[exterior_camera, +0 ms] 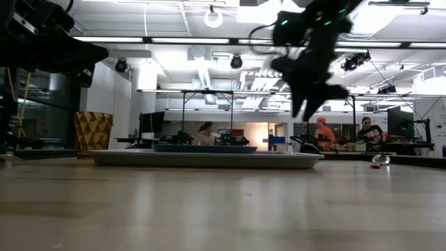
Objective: Pick and place plate/cup/fork/spoon on tray
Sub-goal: Put the orange glass cup on top of the plate on the tray
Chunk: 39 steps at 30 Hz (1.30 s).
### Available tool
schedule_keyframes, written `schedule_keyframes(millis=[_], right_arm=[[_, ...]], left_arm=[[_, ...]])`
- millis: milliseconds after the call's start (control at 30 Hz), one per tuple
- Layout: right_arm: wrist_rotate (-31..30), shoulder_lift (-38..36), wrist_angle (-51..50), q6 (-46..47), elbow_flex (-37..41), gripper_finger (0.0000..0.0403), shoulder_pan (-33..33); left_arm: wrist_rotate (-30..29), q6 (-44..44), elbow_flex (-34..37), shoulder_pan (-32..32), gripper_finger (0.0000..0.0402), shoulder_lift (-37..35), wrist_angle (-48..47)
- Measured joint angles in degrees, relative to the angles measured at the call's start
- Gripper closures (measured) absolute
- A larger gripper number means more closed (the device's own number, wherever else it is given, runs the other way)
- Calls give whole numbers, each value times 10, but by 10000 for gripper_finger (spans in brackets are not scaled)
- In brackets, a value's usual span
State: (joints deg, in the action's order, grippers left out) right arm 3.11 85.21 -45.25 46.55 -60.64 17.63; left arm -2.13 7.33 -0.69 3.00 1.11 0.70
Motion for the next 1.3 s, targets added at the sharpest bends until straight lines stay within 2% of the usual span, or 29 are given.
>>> schedule_keyframes(millis=[200,400,533,633,667,733,800,867,933,1000,1167,1300], right_arm=[[-9,-191,72,78,133,277,-65],[-77,-366,309,100,256,277,-113],[-99,-425,425,82,311,277,-116],[-109,-442,456,63,326,277,-115],[-111,-442,459,59,326,277,-115],[-112,-440,465,56,326,277,-115],[-112,-436,472,60,326,277,-115],[-113,-431,478,69,326,277,-115],[-123,-426,487,74,326,277,-115],[-142,-418,498,75,326,277,-115],[-182,-401,518,112,326,277,-104],[-181,-390,528,120,326,277,-92]], left_arm=[[0,0,0,0,394,0,1],[-2,-1,0,0,394,0,48],[-55,4,0,0,394,0,224],[-128,-6,-1,0,394,0,391],[-157,-15,-2,0,394,0,429],[-226,-17,-17,0,394,0,439],[-309,9,-47,0,391,8,386],[-392,57,-89,-4,382,35,290],[-446,112,-140,-14,366,69,183],[-451,158,-202,-29,346,102,61],[-404,272,-376,-83,295,196,-303],[-362,330,-466,-142,260,275,-507]])
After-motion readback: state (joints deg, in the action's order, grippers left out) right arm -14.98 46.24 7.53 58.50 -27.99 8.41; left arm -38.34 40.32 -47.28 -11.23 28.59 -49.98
